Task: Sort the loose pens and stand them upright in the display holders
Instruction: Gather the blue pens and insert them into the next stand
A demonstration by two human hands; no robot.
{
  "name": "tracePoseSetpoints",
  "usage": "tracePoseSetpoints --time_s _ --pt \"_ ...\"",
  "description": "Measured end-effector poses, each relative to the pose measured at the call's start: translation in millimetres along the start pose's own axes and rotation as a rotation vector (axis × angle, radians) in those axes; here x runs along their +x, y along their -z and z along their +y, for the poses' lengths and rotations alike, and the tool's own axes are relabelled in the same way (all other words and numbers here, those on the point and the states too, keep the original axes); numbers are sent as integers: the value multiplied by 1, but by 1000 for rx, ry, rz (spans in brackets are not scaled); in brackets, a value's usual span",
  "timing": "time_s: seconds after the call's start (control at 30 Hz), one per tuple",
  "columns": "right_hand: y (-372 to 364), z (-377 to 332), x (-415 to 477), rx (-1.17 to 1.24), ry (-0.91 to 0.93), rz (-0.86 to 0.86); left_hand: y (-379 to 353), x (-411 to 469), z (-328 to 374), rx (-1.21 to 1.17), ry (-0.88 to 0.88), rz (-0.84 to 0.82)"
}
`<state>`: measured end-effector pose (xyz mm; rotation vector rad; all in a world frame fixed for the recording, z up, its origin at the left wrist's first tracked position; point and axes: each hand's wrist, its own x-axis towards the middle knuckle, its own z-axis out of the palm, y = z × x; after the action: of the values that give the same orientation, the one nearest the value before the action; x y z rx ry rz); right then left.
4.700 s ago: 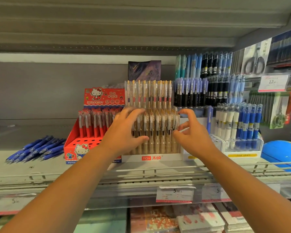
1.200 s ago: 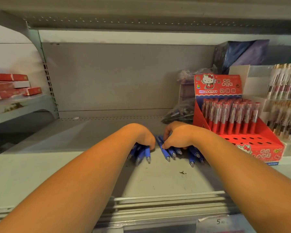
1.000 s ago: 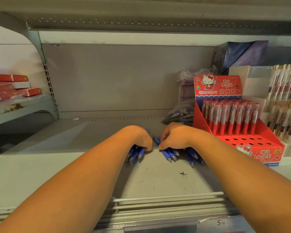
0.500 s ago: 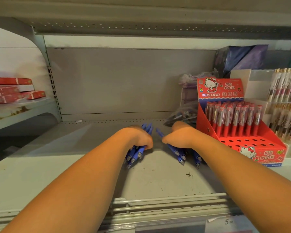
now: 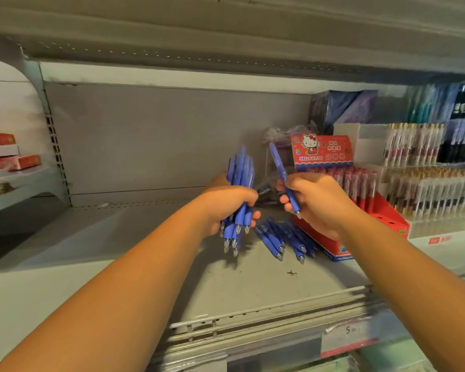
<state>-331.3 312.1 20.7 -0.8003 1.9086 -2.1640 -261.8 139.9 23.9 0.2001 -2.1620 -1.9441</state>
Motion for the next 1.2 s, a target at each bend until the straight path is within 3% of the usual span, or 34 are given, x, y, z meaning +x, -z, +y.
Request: tracePoseSetpoints --time_s 0.23,0.5,0.87,1.2 --pt "39 -27 -43 408 9 82 -53 -18 27 -138 -232 -81" --pt "126 -50 -108 485 80 183 -165 -49 42 -296 -419 -270" --pt "302 -64 -205 467 108 341 -368 -59 35 -401 -381 -406" --pt "421 -46 -207 398 110 331 -475 -20 10 -377 -387 -404"
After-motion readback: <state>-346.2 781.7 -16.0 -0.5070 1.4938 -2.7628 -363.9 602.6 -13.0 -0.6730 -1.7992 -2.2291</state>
